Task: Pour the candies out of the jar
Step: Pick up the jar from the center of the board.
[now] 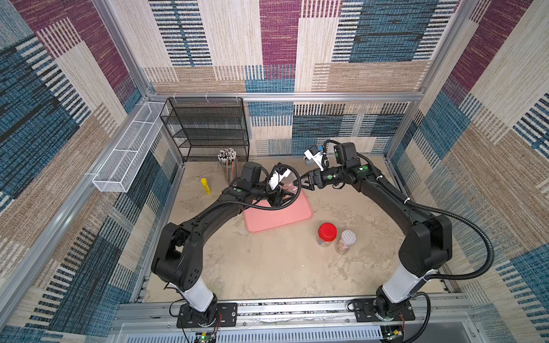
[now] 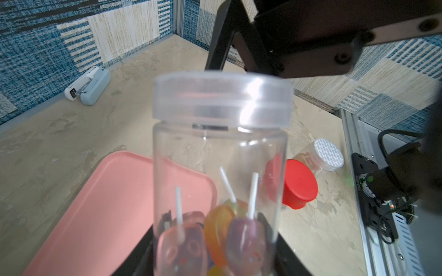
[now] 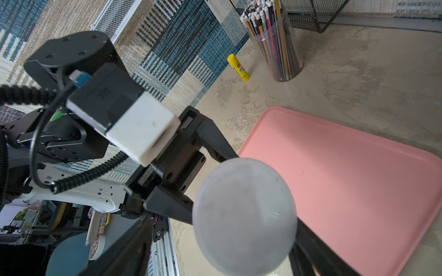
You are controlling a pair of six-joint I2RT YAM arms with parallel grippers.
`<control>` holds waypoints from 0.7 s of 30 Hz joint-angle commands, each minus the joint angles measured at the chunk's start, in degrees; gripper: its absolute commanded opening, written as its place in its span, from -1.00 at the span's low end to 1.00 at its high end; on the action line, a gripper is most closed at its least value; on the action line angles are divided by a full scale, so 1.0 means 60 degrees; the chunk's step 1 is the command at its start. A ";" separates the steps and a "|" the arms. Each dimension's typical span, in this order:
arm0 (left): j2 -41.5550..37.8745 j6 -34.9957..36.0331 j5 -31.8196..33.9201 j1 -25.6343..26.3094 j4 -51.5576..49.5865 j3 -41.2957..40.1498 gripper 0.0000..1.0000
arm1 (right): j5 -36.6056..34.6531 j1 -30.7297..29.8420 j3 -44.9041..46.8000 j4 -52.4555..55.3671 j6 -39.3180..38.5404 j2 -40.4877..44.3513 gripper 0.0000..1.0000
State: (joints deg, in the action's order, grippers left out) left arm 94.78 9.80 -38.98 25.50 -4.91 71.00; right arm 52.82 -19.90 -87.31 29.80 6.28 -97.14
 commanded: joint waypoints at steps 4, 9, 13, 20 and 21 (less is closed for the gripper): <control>-0.0183 -0.1059 0.1537 -0.0001 0.0781 -0.0359 -1.00 | -0.0980 0.0050 0.0279 -0.1256 0.1327 0.0305 0.87; -0.0188 -0.1618 0.3189 0.0313 0.0891 -0.0439 -1.00 | -0.2040 0.0050 0.1061 -0.2718 0.2736 0.0579 0.85; -0.0196 -0.1484 0.4236 0.0696 0.0905 -0.0499 -1.00 | -0.2379 0.0050 0.1212 -0.3118 0.3294 0.0490 0.81; -0.0489 -0.1436 0.4979 0.0978 0.1297 -0.0862 -1.00 | -0.3017 -0.0071 0.1709 -0.3963 0.4080 0.0619 0.74; -0.0479 -0.1414 0.5004 0.1007 0.1305 -0.0855 -1.00 | -0.2994 -0.0155 0.1737 -0.4055 0.4108 0.0576 0.74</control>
State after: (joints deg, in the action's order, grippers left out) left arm 92.55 1.65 -11.68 31.22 -0.95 65.98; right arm 36.82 -20.03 -77.36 10.59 28.36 -94.06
